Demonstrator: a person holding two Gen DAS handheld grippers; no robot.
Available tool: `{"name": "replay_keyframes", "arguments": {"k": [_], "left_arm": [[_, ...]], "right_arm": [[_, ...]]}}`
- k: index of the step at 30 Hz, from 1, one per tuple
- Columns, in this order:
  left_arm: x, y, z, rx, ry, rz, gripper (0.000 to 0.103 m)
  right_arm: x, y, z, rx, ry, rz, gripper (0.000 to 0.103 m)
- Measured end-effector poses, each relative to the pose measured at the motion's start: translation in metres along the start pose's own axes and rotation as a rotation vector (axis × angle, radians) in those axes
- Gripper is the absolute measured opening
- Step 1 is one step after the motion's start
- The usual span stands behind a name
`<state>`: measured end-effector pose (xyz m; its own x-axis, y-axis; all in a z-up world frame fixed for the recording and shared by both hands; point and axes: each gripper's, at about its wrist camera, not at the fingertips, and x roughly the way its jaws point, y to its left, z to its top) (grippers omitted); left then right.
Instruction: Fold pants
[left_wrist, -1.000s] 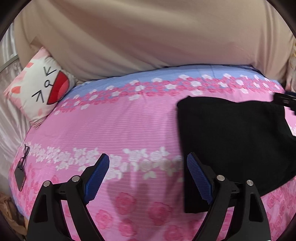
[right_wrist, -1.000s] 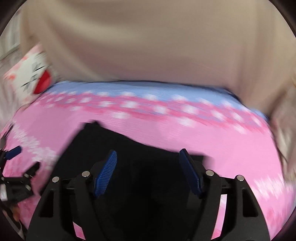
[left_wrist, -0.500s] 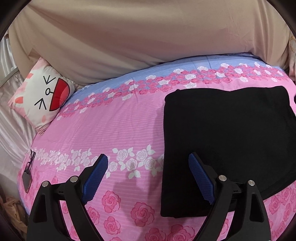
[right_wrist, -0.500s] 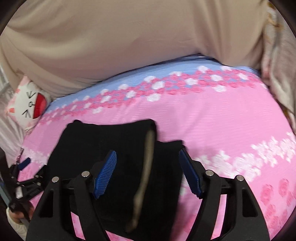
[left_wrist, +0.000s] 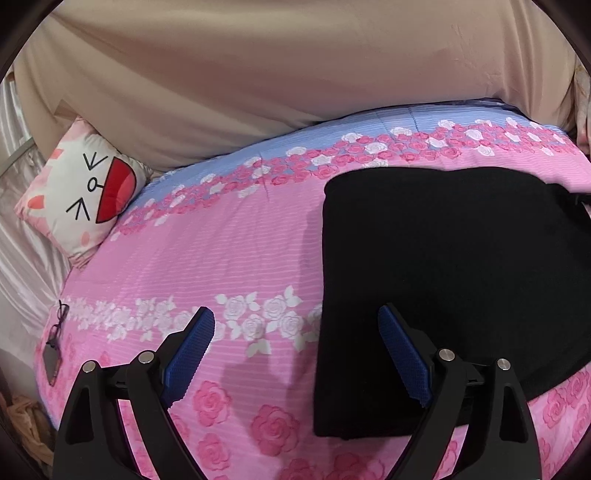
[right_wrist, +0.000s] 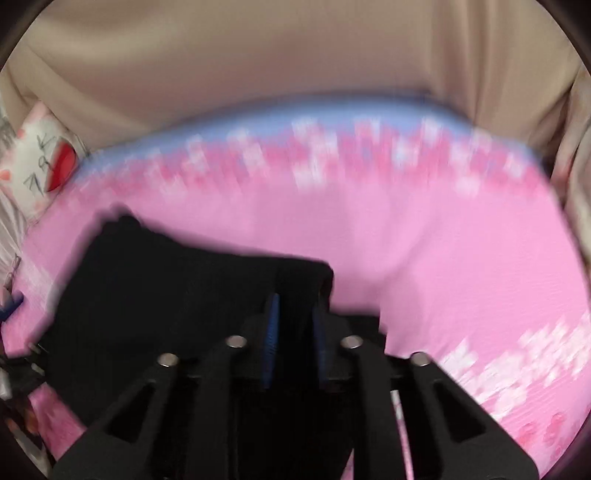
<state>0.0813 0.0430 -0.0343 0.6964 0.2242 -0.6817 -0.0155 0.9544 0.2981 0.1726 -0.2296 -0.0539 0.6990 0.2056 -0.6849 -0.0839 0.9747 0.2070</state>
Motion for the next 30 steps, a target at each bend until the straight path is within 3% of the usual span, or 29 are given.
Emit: {"name": "replay_keyframes", "arguments": {"k": [2,5,9,12,13,14,15,19,22,25,26,28,30], "left_arm": [[-0.003,0.003,0.0,0.0,0.0,0.005,0.088],[-0.009,0.008,-0.001,-0.012,0.0,-0.008,0.088],[-0.008,0.006,-0.003,-0.01,0.003,0.003,0.088],[-0.009,0.002,-0.003,-0.01,0.002,0.026,0.088],[-0.009,0.002,-0.003,-0.01,0.003,0.028,0.088],[-0.009,0.002,-0.003,-0.009,0.004,0.029,0.088],[-0.009,0.002,-0.003,-0.006,0.005,0.03,0.088],[-0.009,0.003,-0.004,-0.005,0.008,0.011,0.093],[-0.007,-0.001,-0.006,-0.004,-0.003,0.002,0.095],[-0.009,0.0,-0.006,0.006,-0.008,0.025,0.097],[-0.011,0.004,-0.006,0.003,-0.006,0.02,0.097],[-0.019,0.016,-0.008,-0.021,0.002,-0.011,0.097],[-0.027,0.03,-0.016,-0.045,0.015,-0.062,0.097]], "right_arm": [[-0.031,-0.008,-0.01,0.074,-0.079,0.05,0.021],[-0.077,-0.012,-0.032,0.116,-0.156,0.083,0.032],[-0.087,0.01,-0.062,0.063,-0.073,0.155,0.033],[-0.062,0.026,-0.08,0.016,-0.006,0.109,0.041],[-0.057,0.027,-0.084,0.011,-0.009,0.092,0.04],[-0.059,0.032,-0.087,-0.006,-0.034,0.082,0.026],[-0.065,0.035,-0.087,-0.019,-0.046,0.082,0.024],[-0.098,0.029,-0.088,-0.044,-0.09,0.064,0.023],[-0.071,0.016,-0.098,-0.043,-0.02,0.048,0.025],[-0.08,0.002,-0.101,0.033,-0.082,0.117,0.034],[-0.092,0.0,-0.101,0.036,-0.116,0.103,0.041],[-0.112,-0.003,-0.106,-0.004,-0.149,0.026,0.045],[-0.118,-0.003,-0.115,-0.057,-0.131,-0.054,0.065]]}}
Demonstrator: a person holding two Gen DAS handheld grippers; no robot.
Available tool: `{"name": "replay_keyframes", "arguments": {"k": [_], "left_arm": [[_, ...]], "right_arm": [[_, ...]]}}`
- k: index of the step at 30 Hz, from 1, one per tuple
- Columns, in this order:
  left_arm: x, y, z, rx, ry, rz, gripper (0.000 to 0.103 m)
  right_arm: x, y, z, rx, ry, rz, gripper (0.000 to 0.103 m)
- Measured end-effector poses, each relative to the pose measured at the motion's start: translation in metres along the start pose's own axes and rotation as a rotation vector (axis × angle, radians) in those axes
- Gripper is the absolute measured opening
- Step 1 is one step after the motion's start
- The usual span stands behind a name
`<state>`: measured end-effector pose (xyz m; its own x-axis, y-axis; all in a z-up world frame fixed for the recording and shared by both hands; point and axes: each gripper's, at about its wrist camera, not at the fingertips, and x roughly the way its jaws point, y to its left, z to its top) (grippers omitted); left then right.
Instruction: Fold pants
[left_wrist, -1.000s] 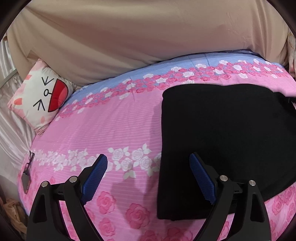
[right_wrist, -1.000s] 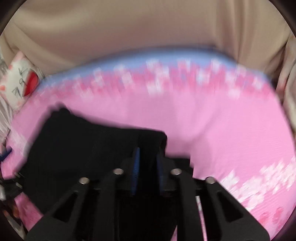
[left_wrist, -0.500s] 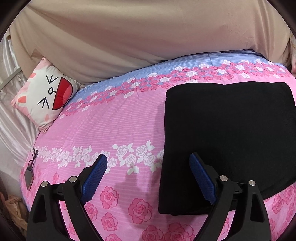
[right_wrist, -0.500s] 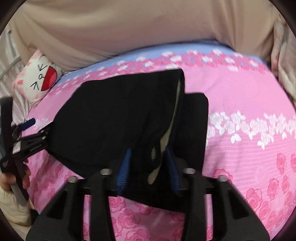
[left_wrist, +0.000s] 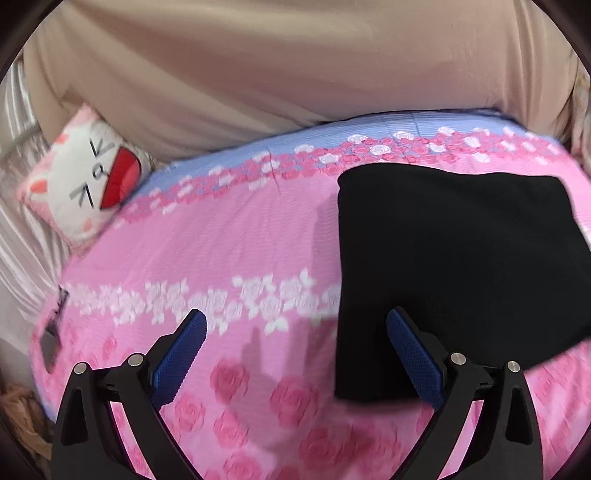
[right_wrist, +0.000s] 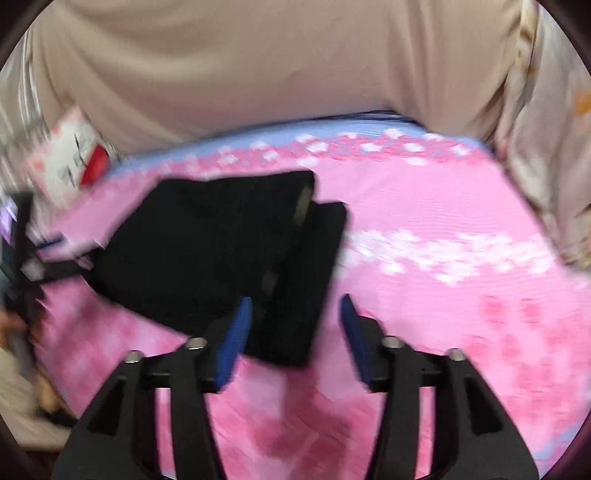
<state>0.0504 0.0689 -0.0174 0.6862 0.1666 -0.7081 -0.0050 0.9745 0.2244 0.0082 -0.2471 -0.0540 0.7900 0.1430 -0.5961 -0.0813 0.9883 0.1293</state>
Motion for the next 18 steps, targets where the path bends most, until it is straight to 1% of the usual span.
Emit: {"name": "replay_keyframes", "arguments": {"k": [1,3,5,8,13,15,17,18], "left_arm": [[-0.005,0.008,-0.009,-0.005,0.015,-0.039,0.097],[-0.007,0.011,-0.025,0.016,0.049,-0.087,0.097],[-0.004,0.007,-0.039,0.056,0.08,-0.085,0.097],[0.007,-0.008,-0.052,0.109,0.097,-0.04,0.097],[0.026,-0.014,-0.045,0.074,0.089,-0.035,0.097],[0.03,-0.015,-0.037,0.062,0.085,-0.038,0.097],[0.033,-0.016,-0.029,0.058,0.085,-0.038,0.097],[0.035,-0.017,-0.026,0.055,0.083,-0.037,0.097]], "right_arm": [[-0.002,-0.001,-0.01,-0.039,0.016,-0.038,0.067],[-0.001,-0.001,-0.025,-0.065,0.054,-0.054,0.067],[0.008,0.0,-0.037,-0.064,0.094,-0.053,0.067],[0.02,0.007,-0.042,-0.063,0.111,-0.031,0.067],[0.032,0.011,-0.034,-0.043,0.089,-0.013,0.067],[0.04,0.007,-0.029,-0.019,0.101,-0.021,0.067],[0.045,0.003,-0.024,0.007,0.107,-0.007,0.067],[0.047,0.002,-0.022,0.016,0.107,0.001,0.065]]}}
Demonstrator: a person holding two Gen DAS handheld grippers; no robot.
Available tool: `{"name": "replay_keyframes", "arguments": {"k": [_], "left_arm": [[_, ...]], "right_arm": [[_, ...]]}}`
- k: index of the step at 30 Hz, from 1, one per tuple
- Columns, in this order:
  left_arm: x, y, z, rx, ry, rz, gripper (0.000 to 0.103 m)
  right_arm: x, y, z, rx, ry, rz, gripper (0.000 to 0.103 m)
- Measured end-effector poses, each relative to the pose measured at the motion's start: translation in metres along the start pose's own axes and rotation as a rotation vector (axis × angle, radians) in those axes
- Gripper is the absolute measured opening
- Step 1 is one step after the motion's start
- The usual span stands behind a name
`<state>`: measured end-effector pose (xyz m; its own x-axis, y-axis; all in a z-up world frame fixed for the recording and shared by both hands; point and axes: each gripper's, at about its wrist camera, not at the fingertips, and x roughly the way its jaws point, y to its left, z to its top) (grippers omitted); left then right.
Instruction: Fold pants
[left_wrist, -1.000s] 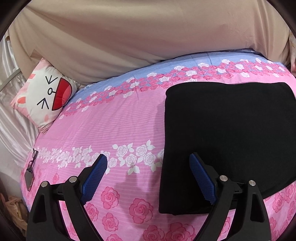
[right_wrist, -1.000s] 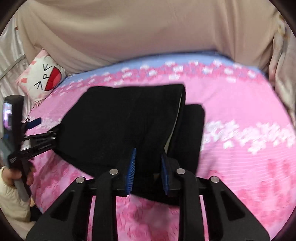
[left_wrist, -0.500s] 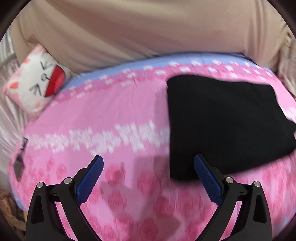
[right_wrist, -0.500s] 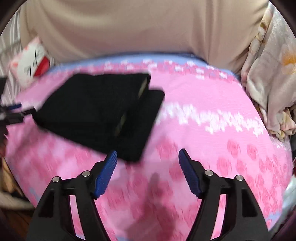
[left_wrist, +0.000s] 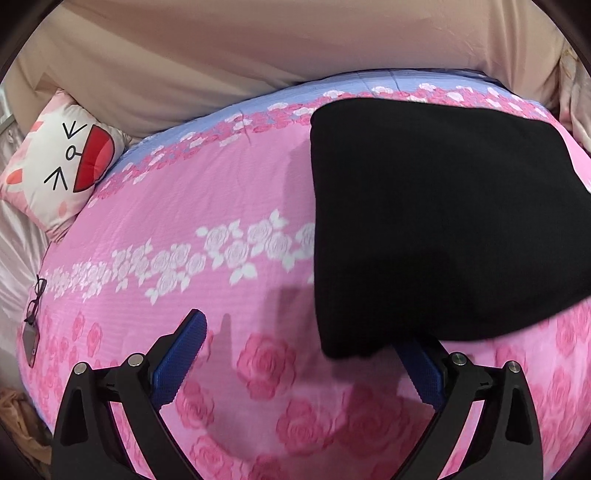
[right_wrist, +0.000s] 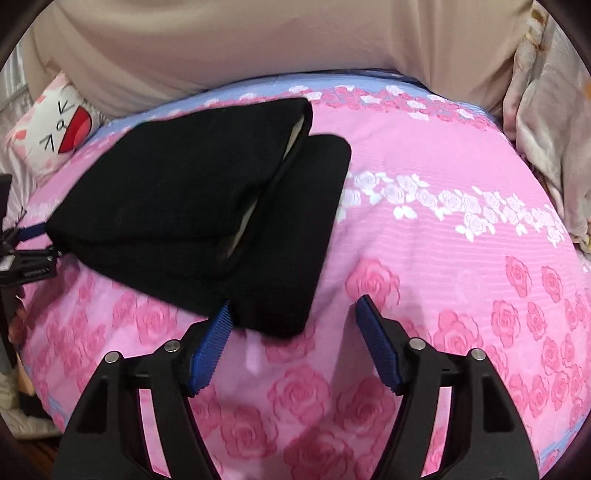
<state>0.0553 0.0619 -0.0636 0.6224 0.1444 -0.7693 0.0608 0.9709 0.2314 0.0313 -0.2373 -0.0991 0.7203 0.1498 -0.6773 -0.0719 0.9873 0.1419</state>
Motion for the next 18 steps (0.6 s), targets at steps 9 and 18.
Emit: {"name": "replay_keyframes", "arguments": {"k": [9,18], "left_arm": [[-0.013,-0.006,0.017,-0.006,-0.013,-0.187,0.023],[-0.055,0.007,-0.027,0.017,0.033,-0.239,0.018]], "right_arm": [[-0.017,0.011,0.02,0.057,-0.048,0.082,0.018],[-0.071,-0.015,-0.017,0.1,-0.031,0.055,0.004]]}}
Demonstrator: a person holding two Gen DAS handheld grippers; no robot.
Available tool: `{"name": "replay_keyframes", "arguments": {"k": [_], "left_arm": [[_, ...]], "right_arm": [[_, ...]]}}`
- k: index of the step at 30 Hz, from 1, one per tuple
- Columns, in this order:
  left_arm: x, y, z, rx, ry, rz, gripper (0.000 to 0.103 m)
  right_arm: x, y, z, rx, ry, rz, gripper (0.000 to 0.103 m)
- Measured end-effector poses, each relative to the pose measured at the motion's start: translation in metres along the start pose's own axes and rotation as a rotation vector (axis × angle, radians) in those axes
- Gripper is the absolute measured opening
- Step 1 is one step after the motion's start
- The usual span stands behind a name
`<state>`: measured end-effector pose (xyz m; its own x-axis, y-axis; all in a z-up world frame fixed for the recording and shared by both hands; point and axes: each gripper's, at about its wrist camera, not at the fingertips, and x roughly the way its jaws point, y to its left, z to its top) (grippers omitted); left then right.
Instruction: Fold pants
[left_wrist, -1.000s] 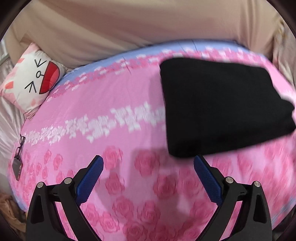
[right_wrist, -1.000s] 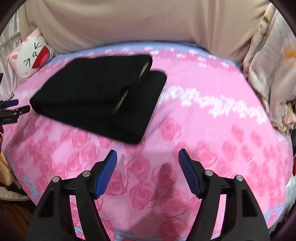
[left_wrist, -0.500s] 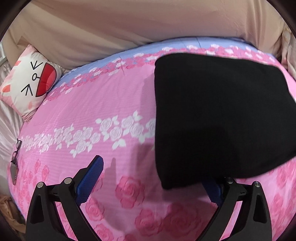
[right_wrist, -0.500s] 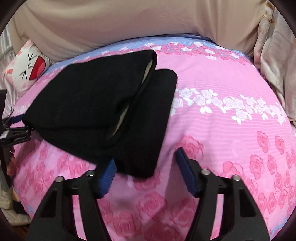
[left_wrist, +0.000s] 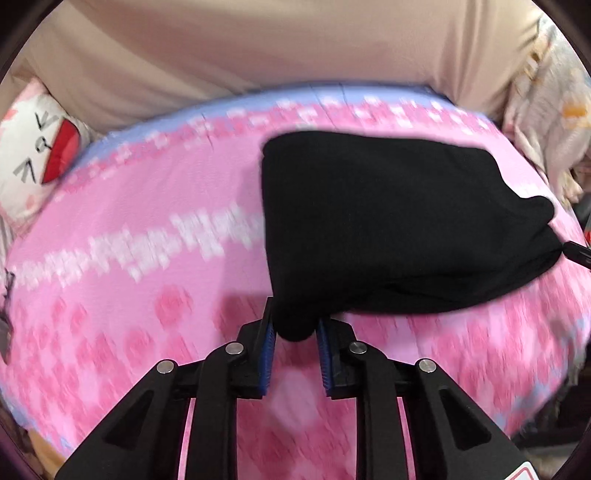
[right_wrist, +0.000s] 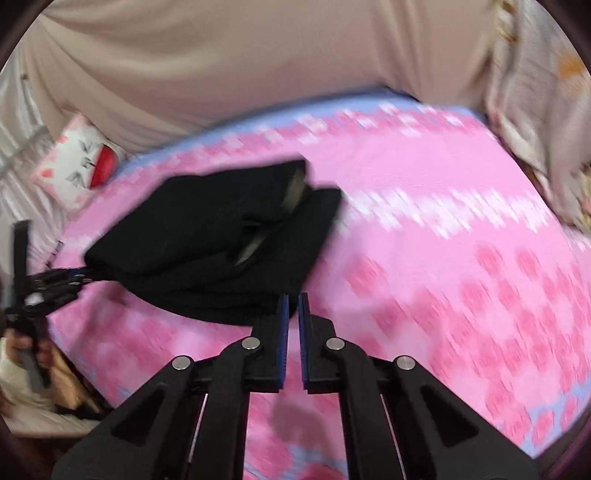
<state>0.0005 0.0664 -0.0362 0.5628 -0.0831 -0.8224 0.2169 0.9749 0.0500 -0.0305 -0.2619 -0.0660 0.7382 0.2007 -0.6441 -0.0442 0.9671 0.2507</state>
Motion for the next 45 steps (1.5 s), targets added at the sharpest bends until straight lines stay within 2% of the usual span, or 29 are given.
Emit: {"name": "replay_keyframes", "arguments": {"k": [1,2,4,5,6,7,8,12,14,16,17,18,19,20,21,22,23,25,29,35,37,39,40,42,43,44,45], "left_arm": [[0.005,0.0,-0.004,-0.002,0.005,0.023,0.019],[0.008,0.001,-0.008,-0.01,0.005,0.034,0.023],[0.01,0.009,-0.01,-0.054,0.029,0.008,0.026],[0.007,0.013,-0.009,-0.074,0.028,-0.005,0.037],[0.002,0.017,-0.007,-0.086,0.007,0.006,0.046],[-0.002,0.018,-0.006,-0.078,-0.021,0.036,0.063],[-0.005,0.017,-0.005,-0.065,-0.048,0.068,0.071],[0.0,0.007,0.001,0.014,-0.085,0.126,0.083],[0.01,0.005,0.003,0.034,-0.072,0.128,0.084],[0.02,0.0,0.005,0.047,-0.064,0.095,0.084],[0.025,-0.002,0.007,0.055,-0.058,0.088,0.084],[0.03,-0.004,0.011,0.064,-0.049,0.075,0.083],[0.033,-0.005,0.013,0.064,-0.048,0.066,0.076],[0.037,-0.005,0.016,0.056,-0.043,0.045,0.044],[0.039,-0.004,0.02,0.04,-0.024,-0.007,0.034],[0.037,-0.005,0.021,0.031,-0.028,0.014,0.02],[0.035,-0.004,0.023,0.039,-0.024,0.037,0.012],[0.026,-0.001,0.022,0.038,-0.021,0.045,0.01],[0.009,0.0,0.009,0.054,0.008,0.042,0.01],[0.006,-0.01,-0.012,0.063,0.039,0.049,0.01],[0.01,-0.012,-0.014,0.066,0.045,0.066,0.01],[0.013,-0.013,-0.015,0.066,0.044,0.079,0.011],[0.014,-0.014,-0.015,0.071,0.045,0.094,0.016],[0.009,-0.013,-0.017,0.077,0.038,0.136,0.029],[0.005,-0.009,-0.017,0.069,0.03,0.149,0.046],[-0.004,-0.003,-0.019,0.056,0.021,0.148,0.054],[-0.012,0.005,-0.021,0.04,0.017,0.128,0.054]], "right_arm": [[0.009,-0.009,-0.007,0.008,0.022,-0.054,0.004],[0.018,-0.017,-0.015,0.017,0.05,-0.088,0.005],[0.019,-0.026,-0.025,0.066,0.04,-0.06,0.011],[0.017,-0.024,-0.026,0.059,0.036,-0.042,0.018],[0.015,-0.019,-0.026,0.042,0.026,-0.036,0.035],[0.013,-0.013,-0.026,0.018,0.008,-0.033,0.049],[0.012,-0.003,-0.025,-0.017,-0.005,-0.03,0.071],[0.029,0.025,-0.018,-0.123,-0.003,-0.024,0.071],[0.041,0.033,-0.016,-0.148,0.009,-0.018,0.071],[0.052,0.035,-0.013,-0.147,0.015,-0.018,0.071],[0.057,0.036,-0.01,-0.139,0.016,-0.008,0.068],[0.06,0.038,-0.009,-0.129,0.012,0.0,0.059],[0.063,0.036,-0.007,-0.114,0.006,0.015,0.054],[0.062,0.035,-0.004,-0.087,0.0,0.044,0.04],[0.06,0.034,-0.001,-0.075,-0.008,0.053,0.029],[0.056,0.036,0.002,-0.069,-0.011,0.063,0.026],[0.05,0.036,0.004,-0.06,-0.017,0.073,0.023],[0.039,0.037,0.005,-0.053,-0.02,0.092,0.022],[0.021,0.036,0.0,-0.051,0.0,0.112,0.022],[0.036,0.019,-0.02,-0.016,0.072,0.097,0.022],[0.043,0.016,-0.023,-0.009,0.074,0.097,0.024],[0.046,0.015,-0.023,-0.012,0.078,0.107,0.033],[0.047,0.015,-0.023,-0.022,0.085,0.107,0.034],[0.042,0.013,-0.025,-0.034,0.089,0.111,0.048],[0.036,0.01,-0.027,-0.04,0.092,0.089,0.051],[0.03,0.008,-0.03,-0.041,0.089,0.071,0.057],[0.021,0.003,-0.031,-0.036,0.081,0.06,0.057]]}}
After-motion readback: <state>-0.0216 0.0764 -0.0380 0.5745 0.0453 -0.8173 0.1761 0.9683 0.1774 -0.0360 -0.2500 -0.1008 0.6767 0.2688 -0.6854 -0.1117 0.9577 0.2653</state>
